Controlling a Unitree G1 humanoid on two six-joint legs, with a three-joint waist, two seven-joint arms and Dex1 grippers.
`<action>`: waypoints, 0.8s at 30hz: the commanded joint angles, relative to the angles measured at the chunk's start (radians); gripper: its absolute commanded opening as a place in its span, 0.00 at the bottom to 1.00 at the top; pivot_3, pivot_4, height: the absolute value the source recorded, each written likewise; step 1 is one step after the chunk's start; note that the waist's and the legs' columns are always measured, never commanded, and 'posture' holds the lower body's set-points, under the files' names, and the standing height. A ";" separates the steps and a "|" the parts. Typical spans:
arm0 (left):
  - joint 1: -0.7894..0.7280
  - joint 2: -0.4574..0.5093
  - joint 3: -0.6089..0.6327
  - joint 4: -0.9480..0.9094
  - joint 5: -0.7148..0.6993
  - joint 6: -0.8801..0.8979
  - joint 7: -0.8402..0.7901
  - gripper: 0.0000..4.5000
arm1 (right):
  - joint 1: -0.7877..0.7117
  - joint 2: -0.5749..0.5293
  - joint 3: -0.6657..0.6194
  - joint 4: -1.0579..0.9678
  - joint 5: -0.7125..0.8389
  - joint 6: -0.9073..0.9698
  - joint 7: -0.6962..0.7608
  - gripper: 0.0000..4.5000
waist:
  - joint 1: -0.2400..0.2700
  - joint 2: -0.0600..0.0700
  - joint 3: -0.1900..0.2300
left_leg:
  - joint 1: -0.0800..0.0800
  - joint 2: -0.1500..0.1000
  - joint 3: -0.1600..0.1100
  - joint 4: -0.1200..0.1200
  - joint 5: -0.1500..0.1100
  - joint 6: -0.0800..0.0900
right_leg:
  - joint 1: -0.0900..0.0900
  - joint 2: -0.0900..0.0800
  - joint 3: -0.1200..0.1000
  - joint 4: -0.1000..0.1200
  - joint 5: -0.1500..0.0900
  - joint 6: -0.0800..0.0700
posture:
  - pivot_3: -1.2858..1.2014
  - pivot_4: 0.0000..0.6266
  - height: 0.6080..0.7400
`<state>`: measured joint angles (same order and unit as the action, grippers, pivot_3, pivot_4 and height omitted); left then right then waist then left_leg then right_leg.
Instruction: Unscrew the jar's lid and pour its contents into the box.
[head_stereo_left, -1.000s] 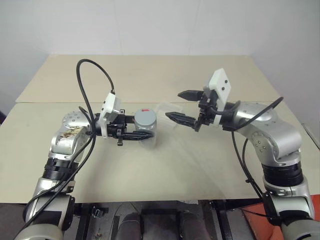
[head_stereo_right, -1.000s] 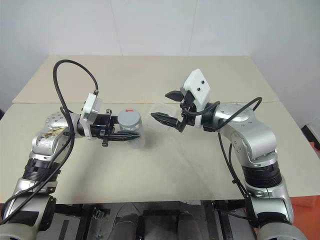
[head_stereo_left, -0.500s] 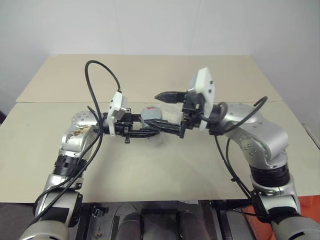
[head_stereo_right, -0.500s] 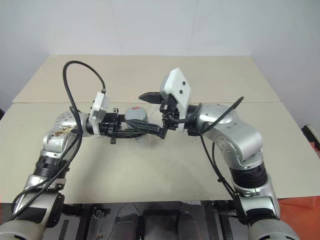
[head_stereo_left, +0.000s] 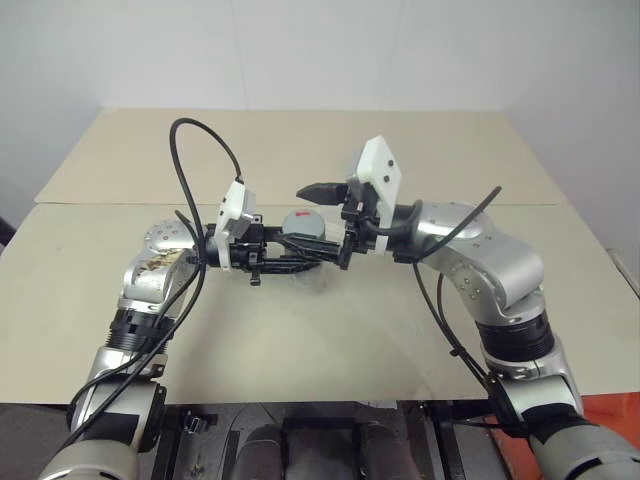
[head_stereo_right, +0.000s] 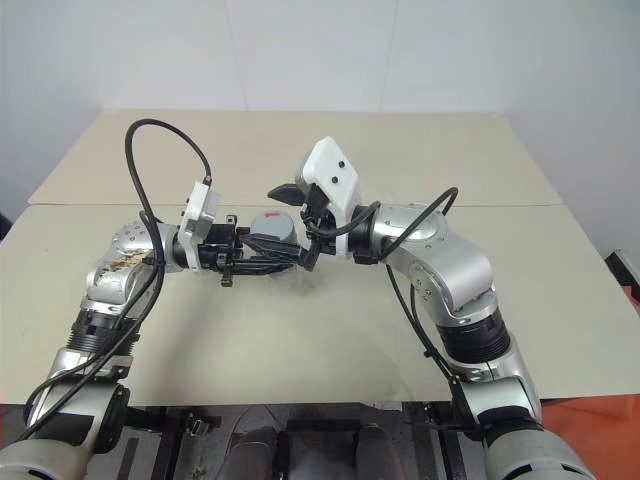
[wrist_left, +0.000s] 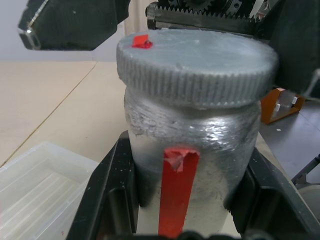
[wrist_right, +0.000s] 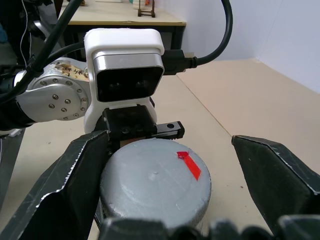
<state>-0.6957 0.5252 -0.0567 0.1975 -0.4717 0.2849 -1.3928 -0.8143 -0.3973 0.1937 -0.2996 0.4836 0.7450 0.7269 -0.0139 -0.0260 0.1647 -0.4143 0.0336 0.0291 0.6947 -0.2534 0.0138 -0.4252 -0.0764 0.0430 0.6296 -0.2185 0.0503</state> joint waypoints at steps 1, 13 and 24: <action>-0.002 0.025 0.024 -0.035 -0.013 -0.007 -0.012 0.43 | -0.013 -0.039 -0.043 0.000 -0.025 -0.033 0.003 0.99 | 0.000 0.000 0.000 | 0.000 0.000 0.000 0.000 0.000 0.000 | 0.000 0.000 0.000 0.000 0.000 0.000 | 0.52 0.24 1.00; 0.016 0.063 0.043 -0.061 -0.031 0.007 -0.008 0.43 | 0.046 -0.121 -0.095 -0.041 -0.001 -0.042 0.026 0.99 | 0.001 0.000 0.000 | 0.000 0.000 0.000 0.000 0.000 0.000 | 0.000 0.000 0.000 0.000 0.000 0.000 | 0.52 0.24 1.00; 0.009 0.062 0.042 -0.051 -0.019 0.010 -0.006 0.43 | 0.100 -0.155 -0.138 -0.117 0.070 -0.033 0.088 0.99 | 0.000 0.000 0.000 | 0.000 0.000 0.000 0.000 0.000 0.000 | 0.000 0.000 0.000 -0.001 0.000 0.000 | 0.52 0.24 1.00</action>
<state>-0.6672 0.5858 -0.0279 0.1686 -0.4770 0.3045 -1.3956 -0.7082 -0.5443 0.0961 -0.3675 0.5225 0.7280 0.8002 -0.0135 -0.0260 0.1648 -0.4143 0.0337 0.0292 0.6946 -0.2535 0.0138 -0.4251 -0.0764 0.0431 0.6285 -0.2185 0.0504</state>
